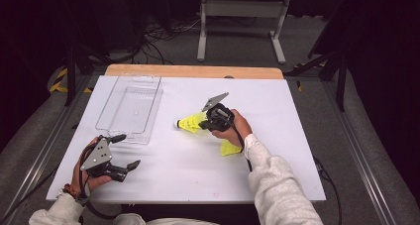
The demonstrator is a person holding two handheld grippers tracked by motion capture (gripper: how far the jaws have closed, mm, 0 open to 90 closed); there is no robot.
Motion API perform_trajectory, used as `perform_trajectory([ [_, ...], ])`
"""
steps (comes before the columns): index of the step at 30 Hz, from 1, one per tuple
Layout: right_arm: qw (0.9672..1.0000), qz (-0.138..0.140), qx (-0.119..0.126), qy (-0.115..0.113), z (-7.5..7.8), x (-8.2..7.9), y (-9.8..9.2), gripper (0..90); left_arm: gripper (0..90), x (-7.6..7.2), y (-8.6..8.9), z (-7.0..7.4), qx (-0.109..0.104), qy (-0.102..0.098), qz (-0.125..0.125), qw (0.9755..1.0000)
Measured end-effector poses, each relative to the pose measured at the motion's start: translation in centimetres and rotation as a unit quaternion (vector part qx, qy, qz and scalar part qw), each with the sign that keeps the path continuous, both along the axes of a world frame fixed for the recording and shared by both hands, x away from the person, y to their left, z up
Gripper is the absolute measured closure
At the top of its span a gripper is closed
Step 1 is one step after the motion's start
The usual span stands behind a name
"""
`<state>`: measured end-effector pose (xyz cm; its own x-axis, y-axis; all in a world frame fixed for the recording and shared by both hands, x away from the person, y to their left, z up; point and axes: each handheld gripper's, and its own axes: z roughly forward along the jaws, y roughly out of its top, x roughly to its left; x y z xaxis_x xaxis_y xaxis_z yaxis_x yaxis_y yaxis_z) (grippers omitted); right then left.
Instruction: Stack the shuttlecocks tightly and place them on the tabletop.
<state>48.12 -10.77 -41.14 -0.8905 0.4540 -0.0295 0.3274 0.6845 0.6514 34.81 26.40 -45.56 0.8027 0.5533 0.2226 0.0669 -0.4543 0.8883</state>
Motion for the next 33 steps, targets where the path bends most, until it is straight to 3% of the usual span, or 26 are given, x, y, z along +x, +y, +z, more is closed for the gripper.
perform_trajectory([
  [8, 0.9999, 0.008, -0.005, 0.014, -0.6, 0.3, 0.6, 88.4, 5.7, 0.0, -0.1, -0.1, 0.001, 0.004, -0.003, 1.0],
  [17, 0.9989, 0.019, -0.031, 0.031, -1.0, 0.5, 1.0, 85.6, 5.7, 0.0, -0.1, -0.1, 0.002, 0.004, -0.004, 1.0],
  [24, 0.9979, 0.032, -0.045, 0.035, -0.6, 0.3, 1.0, 77.4, 5.7, 0.0, -0.1, -0.1, 0.003, 0.003, -0.005, 1.0],
  [30, 0.9987, 0.023, -0.028, 0.036, -0.1, 0.3, 0.4, 74.1, 5.7, 0.0, -0.1, -0.1, 0.003, 0.002, 0.0, 1.0],
  [33, 0.999, 0.015, -0.014, 0.039, 0.1, 0.2, 0.4, 81.9, 5.7, 0.0, 0.0, 0.0, 0.0, -0.001, 0.002, 1.0],
])
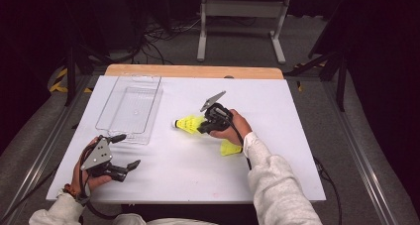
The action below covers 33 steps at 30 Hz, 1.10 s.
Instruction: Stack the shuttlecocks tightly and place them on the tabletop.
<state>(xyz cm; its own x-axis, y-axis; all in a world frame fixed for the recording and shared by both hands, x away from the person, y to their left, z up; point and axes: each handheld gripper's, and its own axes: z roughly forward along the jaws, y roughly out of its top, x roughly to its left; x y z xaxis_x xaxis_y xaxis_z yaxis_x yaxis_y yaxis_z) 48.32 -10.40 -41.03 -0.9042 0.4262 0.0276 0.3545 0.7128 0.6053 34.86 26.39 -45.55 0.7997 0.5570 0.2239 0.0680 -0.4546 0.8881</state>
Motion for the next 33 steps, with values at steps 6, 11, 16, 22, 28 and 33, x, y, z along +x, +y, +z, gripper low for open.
perform_trajectory([
  [6, 0.9998, 0.002, -0.018, -0.012, 0.3, -0.4, 1.1, 88.9, 5.7, 0.0, 0.0, 0.0, 0.0, 0.001, 0.0, 1.0],
  [11, 0.9996, -0.003, -0.026, -0.009, 0.3, -0.5, 1.6, 86.7, 5.8, 0.0, 0.0, 0.0, -0.001, 0.0, 0.0, 1.0],
  [16, 0.9988, 0.01, -0.046, -0.011, 0.2, -0.9, 2.4, 81.8, 5.8, 0.0, 0.0, 0.0, -0.001, 0.0, 0.0, 1.0],
  [22, 0.9985, 0.007, -0.053, -0.009, 0.1, -0.7, 2.2, 78.3, 5.8, 0.0, 0.0, 0.0, -0.001, 0.002, -0.001, 1.0],
  [28, 0.9985, -0.001, -0.052, -0.014, 0.3, -0.6, 1.8, 73.6, 5.8, 0.0, -0.1, 0.0, 0.0, 0.003, -0.002, 1.0],
  [33, 0.999, -0.006, -0.041, -0.017, 0.7, -0.7, 1.4, 71.3, 5.8, 0.0, 0.0, 0.0, 0.0, 0.001, -0.002, 1.0],
])
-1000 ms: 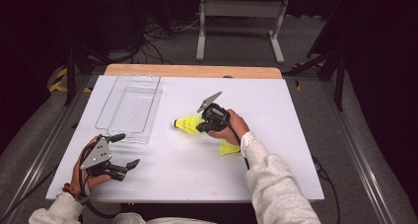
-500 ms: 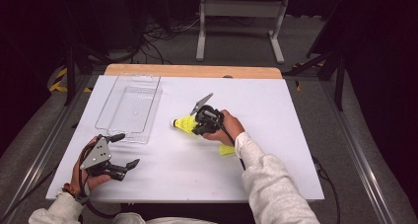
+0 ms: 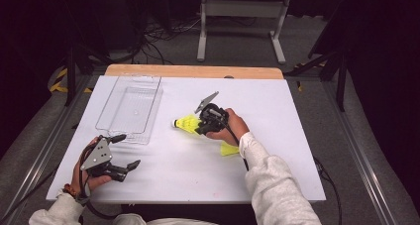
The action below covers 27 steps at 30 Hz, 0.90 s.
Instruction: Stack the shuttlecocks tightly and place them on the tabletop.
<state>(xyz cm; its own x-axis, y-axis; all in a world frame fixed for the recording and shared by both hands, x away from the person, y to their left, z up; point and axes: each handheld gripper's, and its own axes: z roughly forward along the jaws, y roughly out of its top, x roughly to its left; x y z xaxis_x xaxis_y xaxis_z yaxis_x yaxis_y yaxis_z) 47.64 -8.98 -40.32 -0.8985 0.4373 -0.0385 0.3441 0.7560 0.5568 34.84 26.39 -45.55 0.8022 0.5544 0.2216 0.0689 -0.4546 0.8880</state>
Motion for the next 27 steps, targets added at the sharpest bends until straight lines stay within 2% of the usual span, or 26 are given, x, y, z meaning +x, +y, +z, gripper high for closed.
perform_trajectory([
  [13, 0.9996, 0.0, 0.023, -0.018, 0.7, -0.4, -0.5, 69.9, 5.8, 0.0, 0.0, 0.0, -0.001, 0.0, -0.001, 1.0],
  [27, 0.998, -0.022, 0.045, -0.039, 1.5, -1.0, -1.5, 66.6, 5.8, 0.0, -0.1, 0.0, -0.001, 0.0, -0.002, 1.0],
])
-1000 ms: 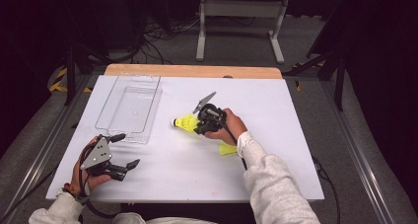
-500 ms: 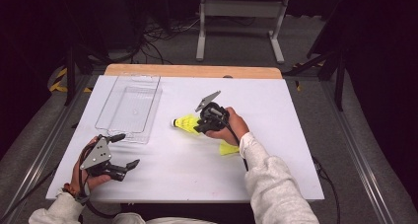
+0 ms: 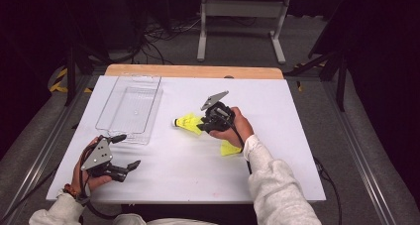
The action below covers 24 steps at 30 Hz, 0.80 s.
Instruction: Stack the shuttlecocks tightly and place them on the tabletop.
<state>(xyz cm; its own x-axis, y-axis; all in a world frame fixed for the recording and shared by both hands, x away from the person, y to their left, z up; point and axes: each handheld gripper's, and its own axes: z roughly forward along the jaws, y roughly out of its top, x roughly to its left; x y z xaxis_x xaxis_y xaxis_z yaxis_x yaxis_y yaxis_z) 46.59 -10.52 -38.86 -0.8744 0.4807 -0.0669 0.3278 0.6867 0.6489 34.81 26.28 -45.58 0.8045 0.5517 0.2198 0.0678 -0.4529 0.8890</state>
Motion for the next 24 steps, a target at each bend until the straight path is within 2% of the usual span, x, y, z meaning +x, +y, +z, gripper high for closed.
perform_trajectory([
  [19, 0.9995, -0.01, 0.017, -0.024, 0.7, -1.1, -0.7, 59.2, 5.8, 0.0, -0.1, 0.0, -0.001, 0.001, -0.001, 1.0],
  [24, 0.9991, -0.015, 0.02, -0.035, 1.1, -1.5, -0.9, 53.7, 5.8, 0.0, -0.1, 0.0, 0.0, 0.001, -0.001, 1.0],
])
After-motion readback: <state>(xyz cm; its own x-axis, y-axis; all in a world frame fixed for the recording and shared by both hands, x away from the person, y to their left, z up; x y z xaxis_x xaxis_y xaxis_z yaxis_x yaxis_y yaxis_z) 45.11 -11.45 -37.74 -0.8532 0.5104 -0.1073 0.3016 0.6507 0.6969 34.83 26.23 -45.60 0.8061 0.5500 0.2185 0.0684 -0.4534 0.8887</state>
